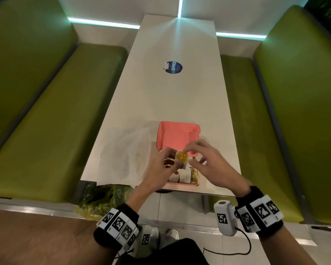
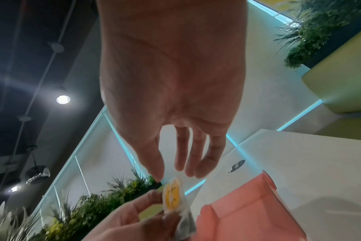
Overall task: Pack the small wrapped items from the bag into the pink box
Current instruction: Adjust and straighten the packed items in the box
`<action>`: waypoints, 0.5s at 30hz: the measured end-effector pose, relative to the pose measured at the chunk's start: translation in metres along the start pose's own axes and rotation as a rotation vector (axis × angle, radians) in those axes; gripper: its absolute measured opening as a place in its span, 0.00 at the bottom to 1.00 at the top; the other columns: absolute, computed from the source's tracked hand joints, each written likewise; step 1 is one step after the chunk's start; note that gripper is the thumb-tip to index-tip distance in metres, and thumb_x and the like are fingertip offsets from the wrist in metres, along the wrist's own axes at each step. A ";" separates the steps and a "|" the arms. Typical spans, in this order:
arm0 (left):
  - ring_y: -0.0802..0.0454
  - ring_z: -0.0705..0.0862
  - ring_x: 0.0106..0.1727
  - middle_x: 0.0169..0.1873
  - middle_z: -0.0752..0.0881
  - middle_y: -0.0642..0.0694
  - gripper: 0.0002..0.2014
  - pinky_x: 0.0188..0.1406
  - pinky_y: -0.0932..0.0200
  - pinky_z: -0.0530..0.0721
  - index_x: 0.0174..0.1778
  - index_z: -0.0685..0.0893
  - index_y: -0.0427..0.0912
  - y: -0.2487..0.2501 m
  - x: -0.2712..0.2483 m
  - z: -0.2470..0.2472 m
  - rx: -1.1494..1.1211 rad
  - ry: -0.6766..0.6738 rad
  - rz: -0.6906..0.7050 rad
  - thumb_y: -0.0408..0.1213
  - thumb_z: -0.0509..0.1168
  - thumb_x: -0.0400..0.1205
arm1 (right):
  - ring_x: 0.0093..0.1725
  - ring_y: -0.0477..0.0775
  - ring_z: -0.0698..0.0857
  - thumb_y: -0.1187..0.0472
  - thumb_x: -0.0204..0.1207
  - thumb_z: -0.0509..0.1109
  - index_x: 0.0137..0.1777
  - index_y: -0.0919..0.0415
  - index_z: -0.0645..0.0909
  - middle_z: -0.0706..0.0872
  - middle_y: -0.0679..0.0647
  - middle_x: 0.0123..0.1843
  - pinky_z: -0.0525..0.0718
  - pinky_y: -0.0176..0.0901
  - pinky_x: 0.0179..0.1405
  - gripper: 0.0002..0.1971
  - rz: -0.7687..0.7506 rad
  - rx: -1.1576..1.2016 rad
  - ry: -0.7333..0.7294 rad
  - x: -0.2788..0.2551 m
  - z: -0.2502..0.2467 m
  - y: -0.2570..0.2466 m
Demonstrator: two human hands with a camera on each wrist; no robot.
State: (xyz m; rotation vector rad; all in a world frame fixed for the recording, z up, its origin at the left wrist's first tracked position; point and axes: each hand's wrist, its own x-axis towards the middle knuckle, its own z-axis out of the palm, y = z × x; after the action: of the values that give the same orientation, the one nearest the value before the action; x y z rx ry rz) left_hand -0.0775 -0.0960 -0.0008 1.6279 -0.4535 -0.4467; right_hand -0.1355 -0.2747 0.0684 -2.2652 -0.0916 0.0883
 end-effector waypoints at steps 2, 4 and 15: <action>0.55 0.88 0.40 0.44 0.85 0.46 0.09 0.37 0.59 0.87 0.54 0.78 0.36 -0.002 -0.001 0.001 0.003 -0.023 -0.019 0.31 0.71 0.82 | 0.58 0.40 0.80 0.62 0.81 0.70 0.58 0.45 0.85 0.80 0.39 0.59 0.80 0.30 0.48 0.11 -0.002 -0.043 -0.080 0.001 0.009 0.003; 0.59 0.87 0.38 0.44 0.84 0.47 0.10 0.37 0.61 0.86 0.53 0.76 0.39 -0.004 -0.004 0.001 0.013 -0.053 -0.033 0.29 0.71 0.82 | 0.54 0.40 0.81 0.62 0.81 0.69 0.54 0.47 0.86 0.83 0.41 0.54 0.80 0.33 0.49 0.09 0.022 -0.073 -0.088 0.004 0.018 0.008; 0.63 0.81 0.53 0.52 0.81 0.62 0.17 0.48 0.77 0.77 0.61 0.74 0.56 -0.033 -0.019 -0.013 0.353 0.035 -0.056 0.39 0.72 0.82 | 0.43 0.44 0.83 0.68 0.76 0.72 0.51 0.56 0.87 0.87 0.47 0.46 0.76 0.27 0.43 0.08 0.202 -0.052 0.185 0.023 0.046 0.053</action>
State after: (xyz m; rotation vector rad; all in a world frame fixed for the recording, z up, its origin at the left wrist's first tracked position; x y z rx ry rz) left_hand -0.0855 -0.0713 -0.0315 1.9904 -0.4801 -0.3944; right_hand -0.1154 -0.2718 -0.0025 -2.3179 0.2356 -0.0176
